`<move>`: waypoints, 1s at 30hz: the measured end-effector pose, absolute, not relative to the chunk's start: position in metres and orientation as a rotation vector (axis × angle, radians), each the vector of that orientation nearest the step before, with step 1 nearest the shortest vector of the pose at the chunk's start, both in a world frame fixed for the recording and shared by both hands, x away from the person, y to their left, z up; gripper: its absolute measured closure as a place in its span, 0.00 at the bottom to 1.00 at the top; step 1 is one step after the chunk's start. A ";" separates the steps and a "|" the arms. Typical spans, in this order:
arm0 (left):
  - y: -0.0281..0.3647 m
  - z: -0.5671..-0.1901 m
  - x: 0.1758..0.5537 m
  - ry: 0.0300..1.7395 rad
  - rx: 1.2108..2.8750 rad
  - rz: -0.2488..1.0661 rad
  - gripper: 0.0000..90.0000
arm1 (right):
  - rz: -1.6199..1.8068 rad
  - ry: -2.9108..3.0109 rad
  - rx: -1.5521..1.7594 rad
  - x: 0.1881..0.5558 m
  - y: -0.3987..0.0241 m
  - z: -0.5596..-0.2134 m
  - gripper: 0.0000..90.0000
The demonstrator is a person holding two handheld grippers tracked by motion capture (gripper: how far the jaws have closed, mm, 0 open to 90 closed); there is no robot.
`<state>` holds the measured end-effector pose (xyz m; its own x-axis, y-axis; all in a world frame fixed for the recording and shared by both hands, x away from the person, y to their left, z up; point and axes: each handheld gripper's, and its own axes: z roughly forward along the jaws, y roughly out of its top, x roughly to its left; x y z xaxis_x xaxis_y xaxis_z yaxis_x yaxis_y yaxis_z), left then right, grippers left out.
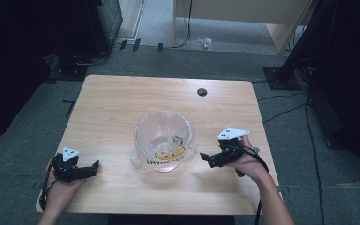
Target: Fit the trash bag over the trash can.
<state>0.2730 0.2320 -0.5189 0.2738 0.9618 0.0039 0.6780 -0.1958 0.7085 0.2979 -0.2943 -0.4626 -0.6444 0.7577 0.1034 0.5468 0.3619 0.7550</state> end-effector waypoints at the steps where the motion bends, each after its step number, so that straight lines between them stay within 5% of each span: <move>1: 0.232 -0.519 0.273 1.472 1.953 0.616 0.00 | 1.142 2.342 1.187 0.298 -0.297 -0.466 0.00; 30: 0.232 -0.519 0.273 1.472 1.953 0.616 0.00 | 0.974 2.078 1.492 0.259 -0.362 -0.520 0.00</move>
